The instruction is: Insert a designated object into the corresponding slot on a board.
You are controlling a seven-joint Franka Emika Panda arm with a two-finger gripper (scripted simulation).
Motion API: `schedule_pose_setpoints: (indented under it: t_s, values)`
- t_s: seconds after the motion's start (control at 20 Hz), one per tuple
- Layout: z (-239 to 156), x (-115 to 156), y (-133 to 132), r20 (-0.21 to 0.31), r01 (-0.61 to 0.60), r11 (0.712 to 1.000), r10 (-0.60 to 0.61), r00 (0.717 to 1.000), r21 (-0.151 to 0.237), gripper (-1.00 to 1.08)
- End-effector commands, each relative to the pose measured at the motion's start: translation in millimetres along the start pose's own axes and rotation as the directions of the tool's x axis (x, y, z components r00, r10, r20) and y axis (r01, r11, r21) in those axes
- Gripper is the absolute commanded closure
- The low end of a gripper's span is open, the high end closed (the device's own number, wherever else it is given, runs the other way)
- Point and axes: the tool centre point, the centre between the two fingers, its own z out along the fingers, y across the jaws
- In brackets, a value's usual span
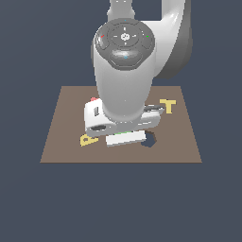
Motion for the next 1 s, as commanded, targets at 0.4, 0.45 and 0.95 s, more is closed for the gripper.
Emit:
schedule_pose_setpoints:
  t_s: [0.4,0.45,0.95]
  values:
    - [-2,0,-28,-0.001,-0.303,0.953,0.303,0.953,0.001,1.08]
    - [-3,1,-31,-0.001,-0.336,0.942,0.336,0.942,0.001,1.08]
    - [-5,12,-59,0.0,-0.626,0.78,0.626,0.78,0.001,1.08]
